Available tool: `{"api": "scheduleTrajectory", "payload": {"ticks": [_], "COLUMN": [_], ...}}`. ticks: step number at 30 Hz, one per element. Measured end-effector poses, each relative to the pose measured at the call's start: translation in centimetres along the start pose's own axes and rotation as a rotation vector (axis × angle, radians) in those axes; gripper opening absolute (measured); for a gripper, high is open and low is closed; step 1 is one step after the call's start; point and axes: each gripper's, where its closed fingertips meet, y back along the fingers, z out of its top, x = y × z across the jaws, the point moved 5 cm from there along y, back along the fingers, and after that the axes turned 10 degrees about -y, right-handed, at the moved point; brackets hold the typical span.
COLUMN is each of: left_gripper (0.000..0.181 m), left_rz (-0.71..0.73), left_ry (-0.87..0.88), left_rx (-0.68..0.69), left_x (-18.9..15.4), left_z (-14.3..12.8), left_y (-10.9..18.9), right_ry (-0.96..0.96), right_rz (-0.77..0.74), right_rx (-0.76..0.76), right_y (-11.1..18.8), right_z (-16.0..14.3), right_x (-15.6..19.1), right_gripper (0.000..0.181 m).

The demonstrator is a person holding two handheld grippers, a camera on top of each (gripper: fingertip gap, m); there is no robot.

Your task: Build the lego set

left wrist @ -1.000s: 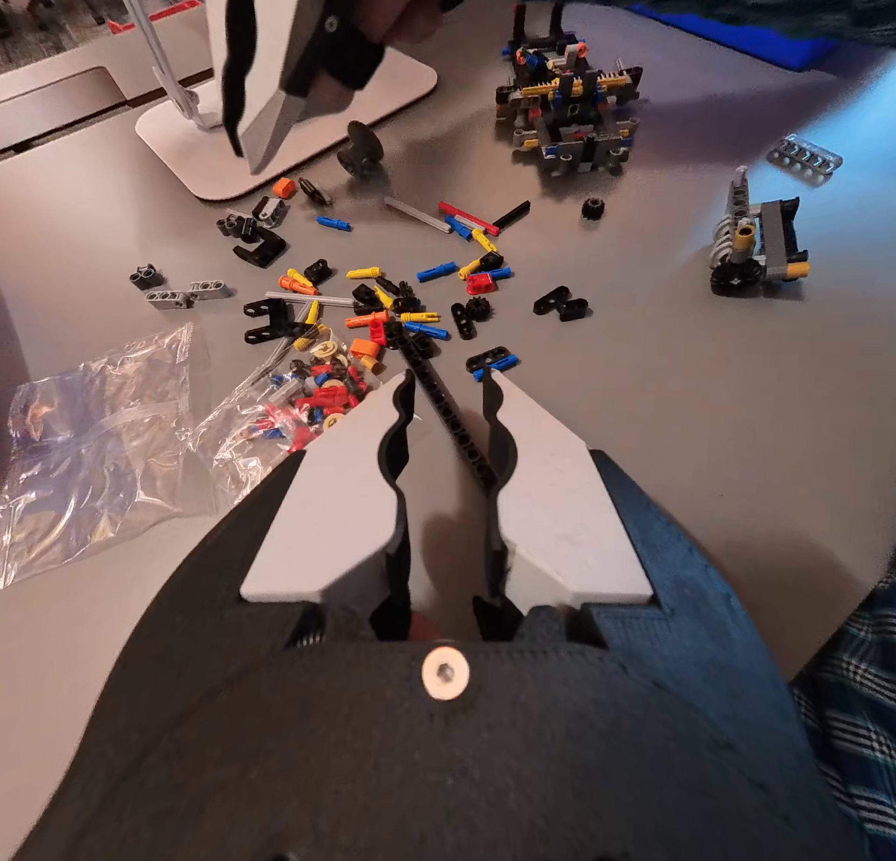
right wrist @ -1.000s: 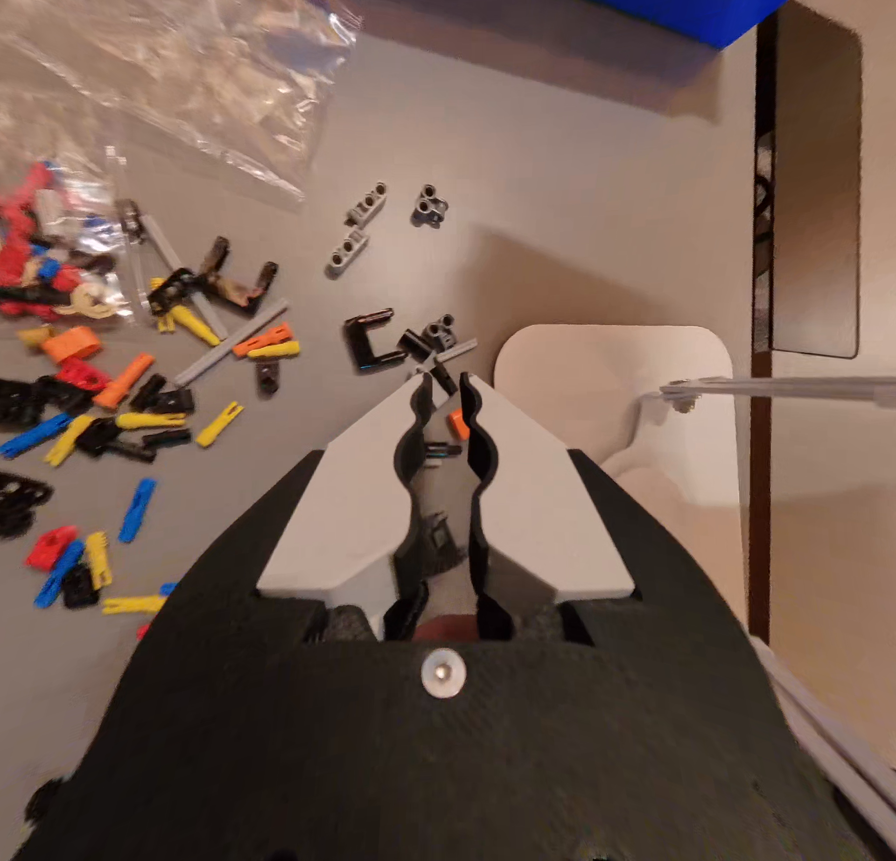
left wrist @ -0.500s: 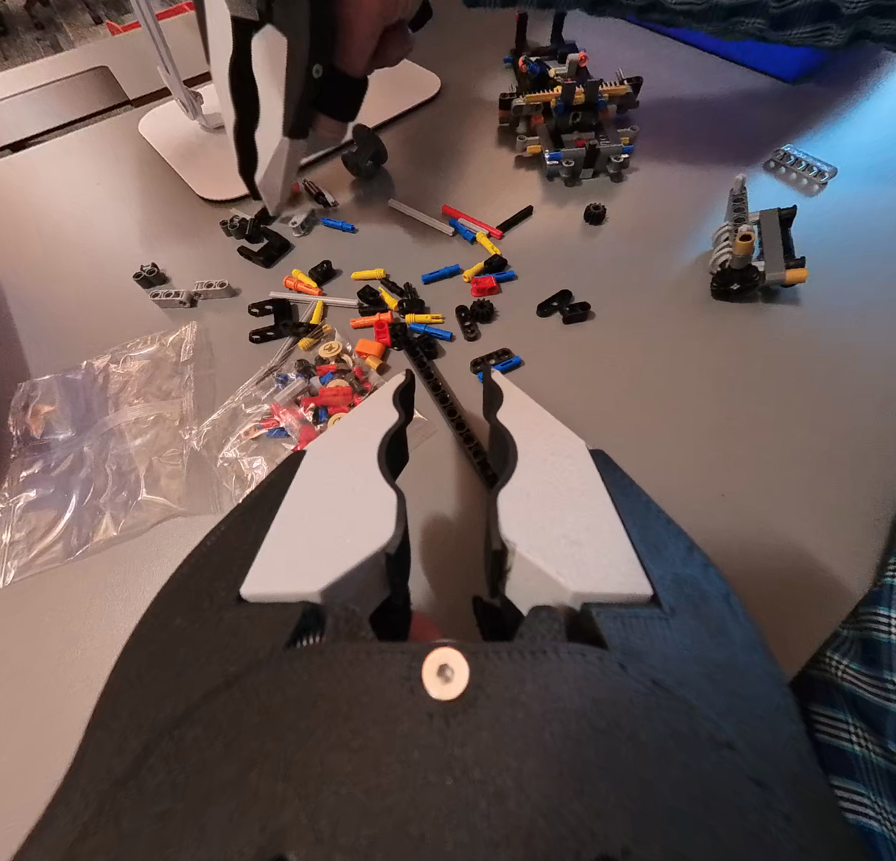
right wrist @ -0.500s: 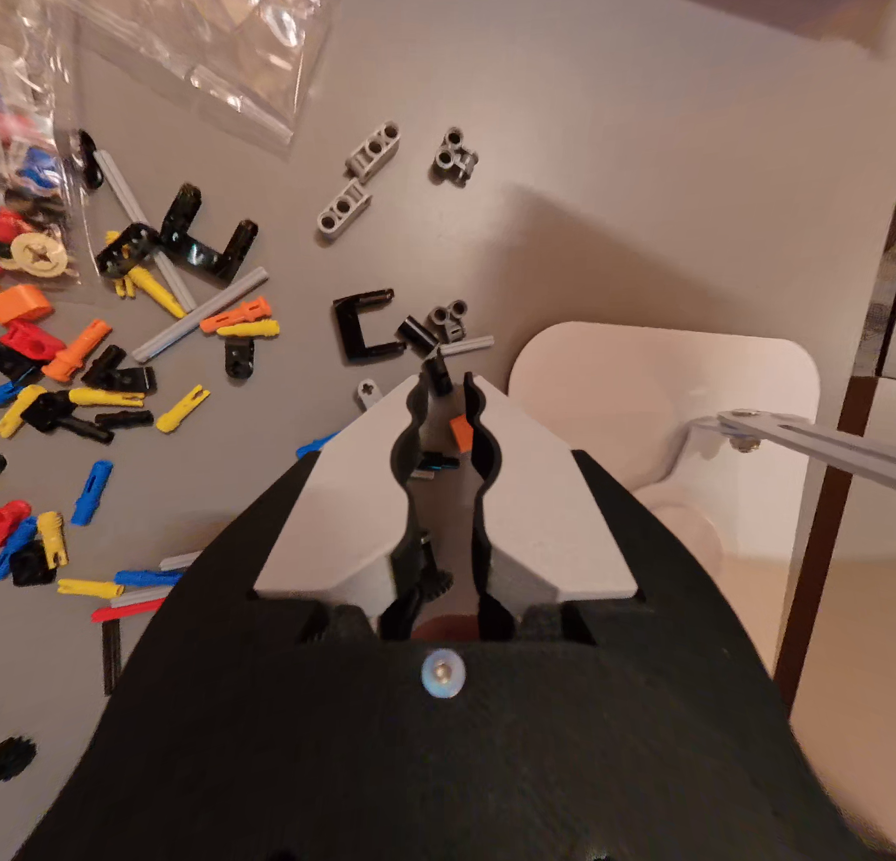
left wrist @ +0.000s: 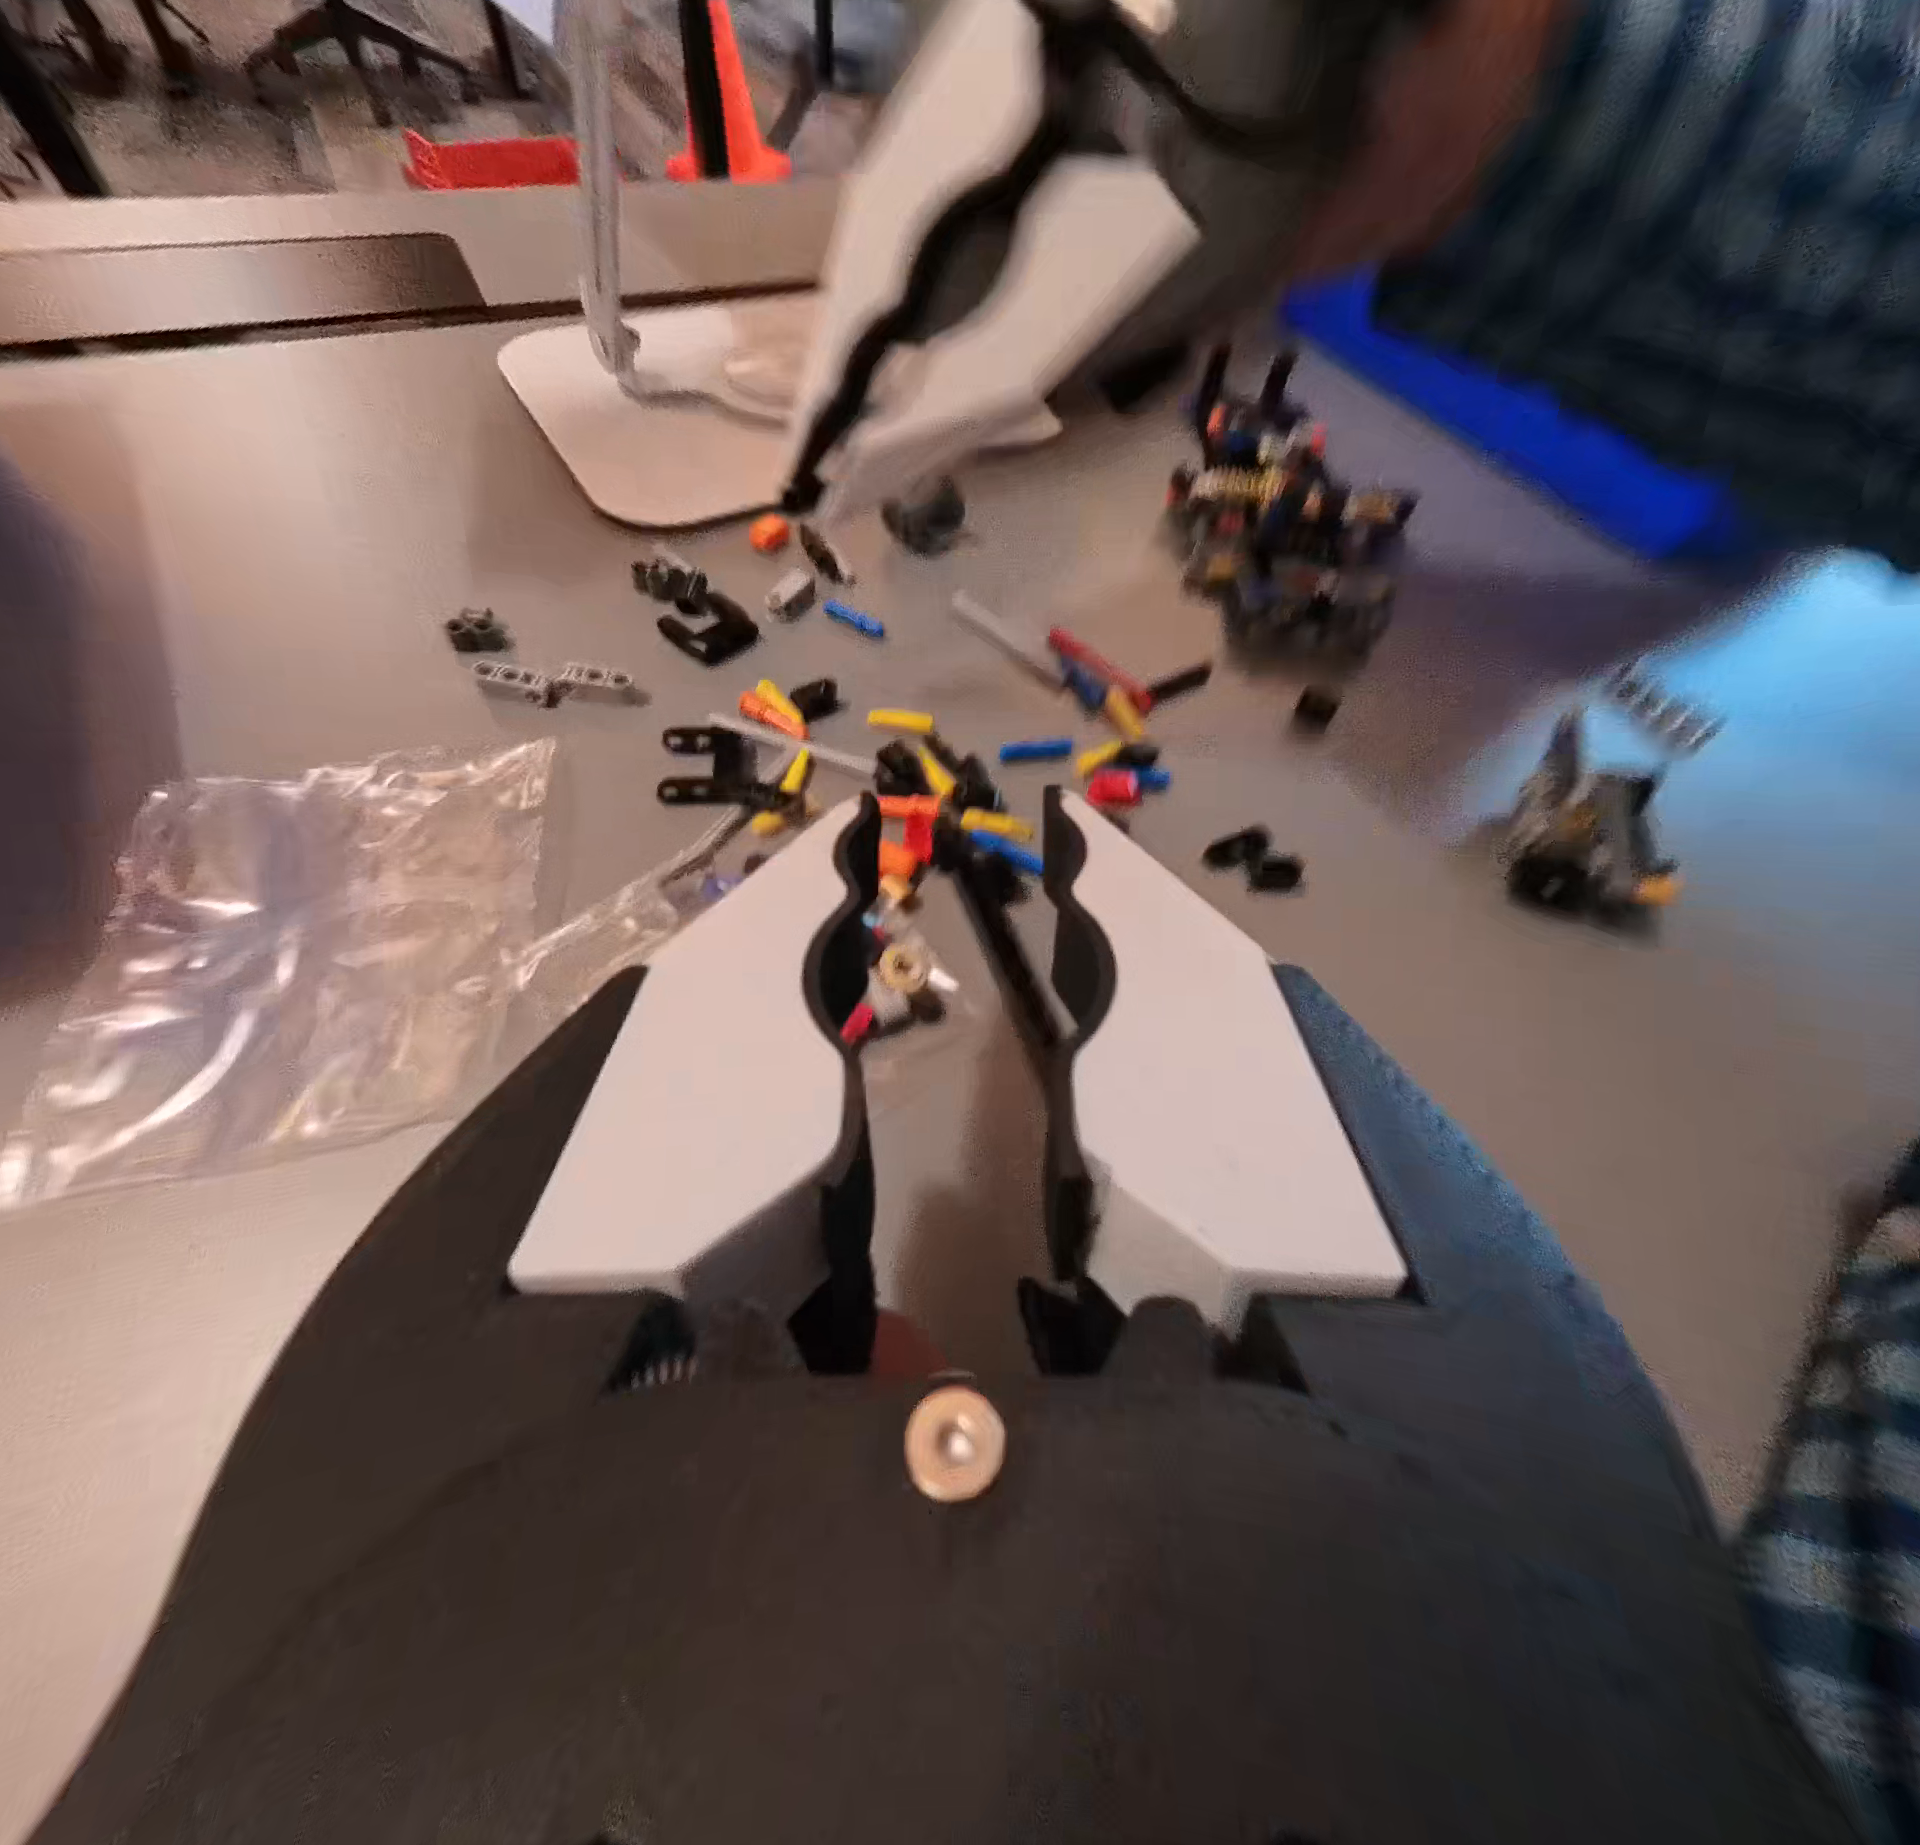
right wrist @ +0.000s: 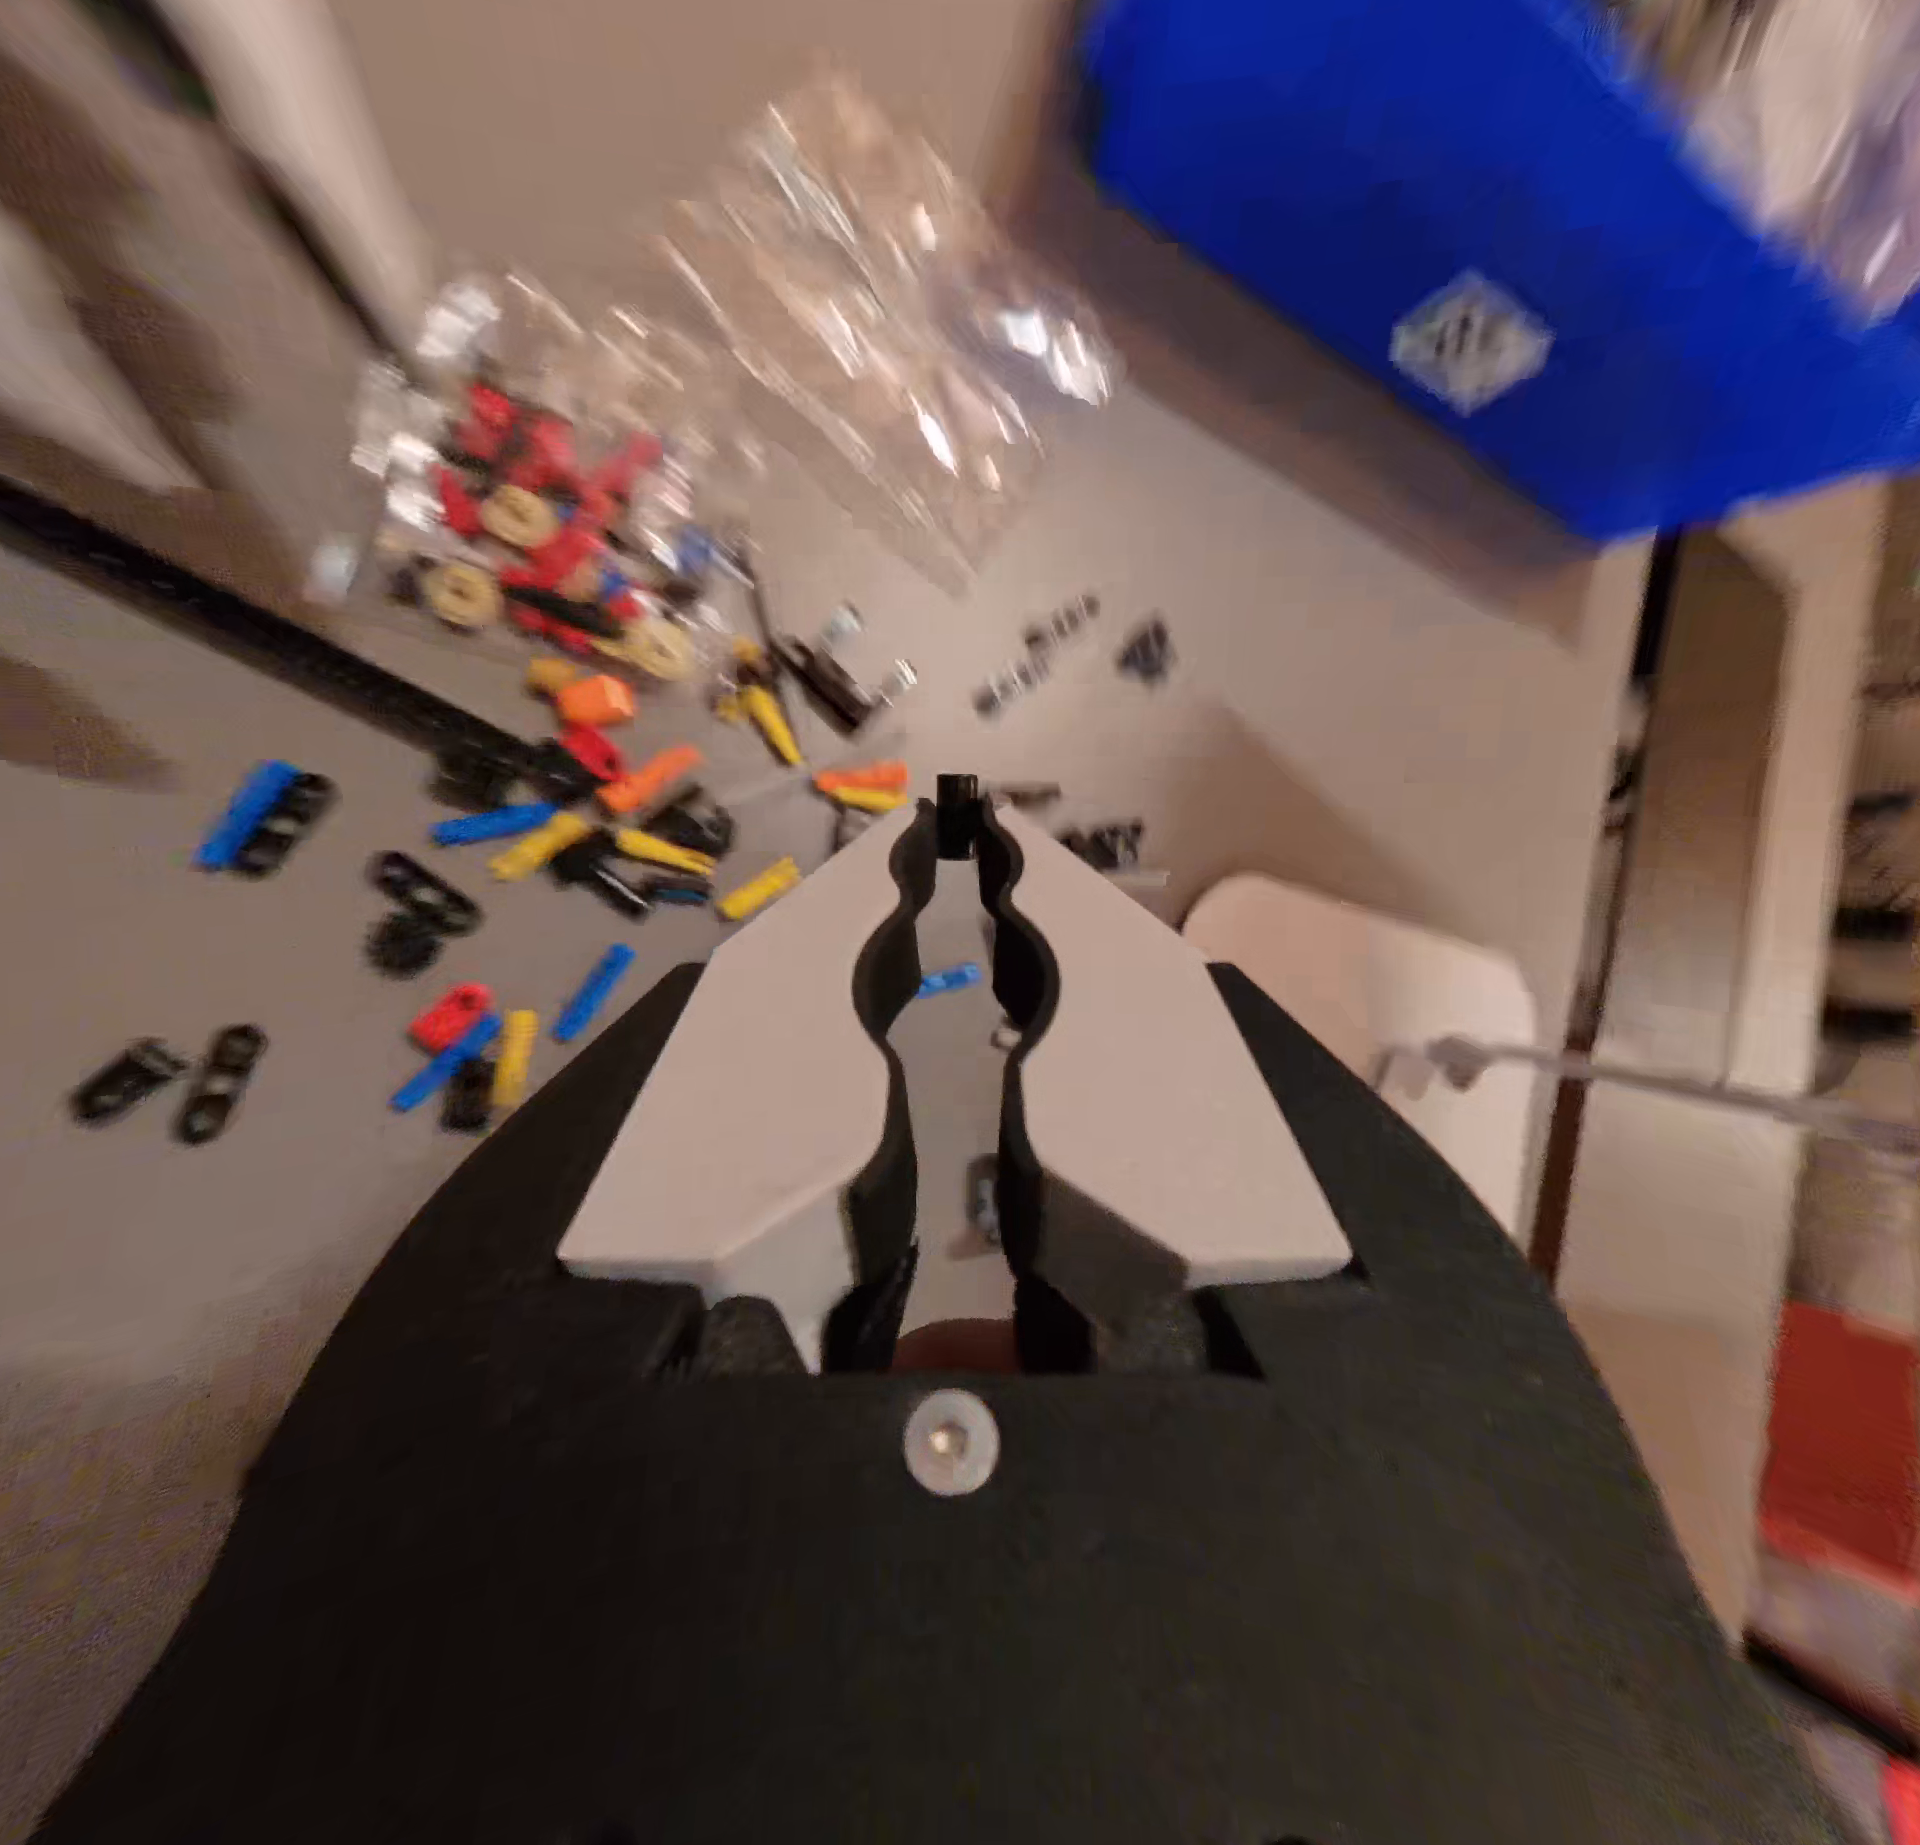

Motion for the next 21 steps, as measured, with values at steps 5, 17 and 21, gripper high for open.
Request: {"api": "scheduleTrajectory", "payload": {"ticks": [5, 17, 21], "left_gripper": [0.027, 0.010, 0.008], "left_rz": [-0.158, -0.303, -0.372], "left_ry": [0.377, 0.467, 0.514], "left_rx": [-0.157, -0.243, -0.302], "left_x": [1.1, -0.8, -1.2], "left_z": [2.0, 3.1, 3.3], "left_y": [0.1, -0.3, -0.1], "right_ry": [0.234, 0.489, 0.452], "right_rz": [-0.147, -0.332, -0.308], "right_rx": [-0.136, -0.148, -0.194], "right_y": [3.4, 4.5, 5.1], "right_z": [2.8, 4.2, 4.4], "right_x": [5.8, 9.9, 10.2], "right_gripper": [0.004, 0.004, 0.004]}}
